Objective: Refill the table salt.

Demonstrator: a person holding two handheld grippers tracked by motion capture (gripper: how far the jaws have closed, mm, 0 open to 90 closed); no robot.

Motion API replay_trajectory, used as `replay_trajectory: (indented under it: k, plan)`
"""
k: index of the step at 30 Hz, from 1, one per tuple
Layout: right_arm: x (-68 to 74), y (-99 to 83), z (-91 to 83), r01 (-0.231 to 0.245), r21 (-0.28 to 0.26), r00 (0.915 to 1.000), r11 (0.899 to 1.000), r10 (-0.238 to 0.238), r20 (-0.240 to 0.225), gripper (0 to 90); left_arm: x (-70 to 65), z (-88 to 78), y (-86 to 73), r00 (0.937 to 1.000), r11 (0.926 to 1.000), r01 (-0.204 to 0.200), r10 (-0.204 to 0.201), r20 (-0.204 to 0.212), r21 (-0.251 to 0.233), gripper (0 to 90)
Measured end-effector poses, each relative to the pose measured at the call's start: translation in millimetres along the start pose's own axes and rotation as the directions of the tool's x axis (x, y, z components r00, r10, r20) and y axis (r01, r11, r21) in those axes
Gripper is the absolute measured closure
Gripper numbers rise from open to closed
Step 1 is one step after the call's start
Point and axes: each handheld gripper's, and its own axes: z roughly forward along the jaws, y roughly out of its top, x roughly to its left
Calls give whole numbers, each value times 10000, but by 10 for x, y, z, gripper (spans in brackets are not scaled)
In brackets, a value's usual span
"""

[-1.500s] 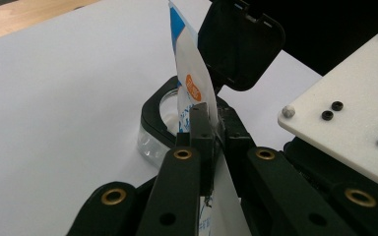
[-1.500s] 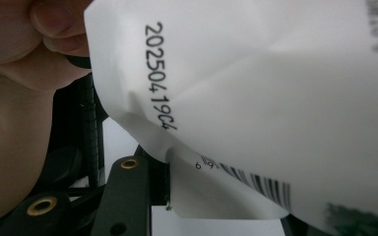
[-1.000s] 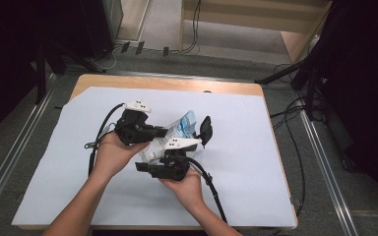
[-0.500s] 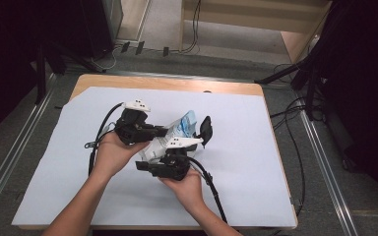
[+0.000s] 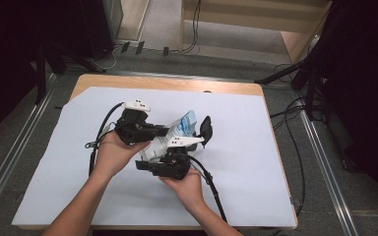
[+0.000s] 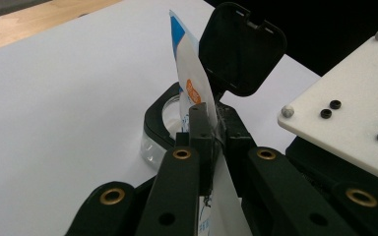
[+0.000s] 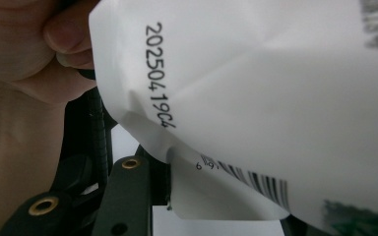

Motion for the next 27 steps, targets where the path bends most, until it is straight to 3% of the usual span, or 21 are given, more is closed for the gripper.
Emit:
replay_trajectory:
  k: [16,21,27]
  plan:
    - [16,18,21,129,136,9999,9998,-130,72,600,-2,-15,8,9999,10000,24,-24,-129,8,886]
    - [53,34,25,529,150,9979,9985,-534,374,592,4,-41,17,9999,10000,46,-46,-120,-32,890]
    - [49,47,21,407,199,9985,9990,-415,369,613,15,-36,44,9999,9998,108,-107,-50,161,890]
